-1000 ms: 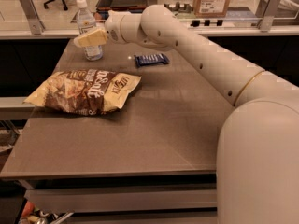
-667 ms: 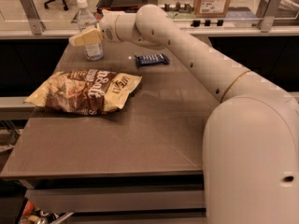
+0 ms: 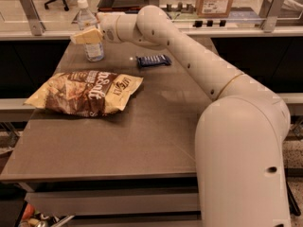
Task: Pick blue plastic bottle
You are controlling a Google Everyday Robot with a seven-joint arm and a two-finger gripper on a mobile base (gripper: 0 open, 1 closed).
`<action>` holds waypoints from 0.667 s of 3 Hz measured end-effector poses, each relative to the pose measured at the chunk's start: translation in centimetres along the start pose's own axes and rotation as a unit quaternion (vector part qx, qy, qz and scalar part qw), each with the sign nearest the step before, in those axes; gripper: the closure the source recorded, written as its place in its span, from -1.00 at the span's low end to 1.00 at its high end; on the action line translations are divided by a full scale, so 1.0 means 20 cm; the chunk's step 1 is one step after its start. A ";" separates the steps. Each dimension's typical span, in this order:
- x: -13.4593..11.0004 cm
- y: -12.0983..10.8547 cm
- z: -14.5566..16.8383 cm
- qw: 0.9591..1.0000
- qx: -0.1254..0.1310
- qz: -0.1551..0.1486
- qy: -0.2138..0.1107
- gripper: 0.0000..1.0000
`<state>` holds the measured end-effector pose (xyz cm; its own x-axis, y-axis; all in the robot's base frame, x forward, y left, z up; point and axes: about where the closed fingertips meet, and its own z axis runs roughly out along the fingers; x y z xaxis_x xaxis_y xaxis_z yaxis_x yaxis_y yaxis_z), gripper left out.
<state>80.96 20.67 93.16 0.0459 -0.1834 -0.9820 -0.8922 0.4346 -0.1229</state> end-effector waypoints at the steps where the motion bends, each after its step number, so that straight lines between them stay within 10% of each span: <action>1: 0.00 0.01 0.01 1.000 -0.003 0.000 0.000 -0.16; 2: 0.00 0.02 0.03 1.000 -0.005 0.001 0.000 0.30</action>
Offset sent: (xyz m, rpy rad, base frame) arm -0.0008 0.0030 -0.0008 0.0001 0.0012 0.0042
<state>80.78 21.31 92.98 0.0447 -0.1829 -0.9821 -0.8964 0.4267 -0.1202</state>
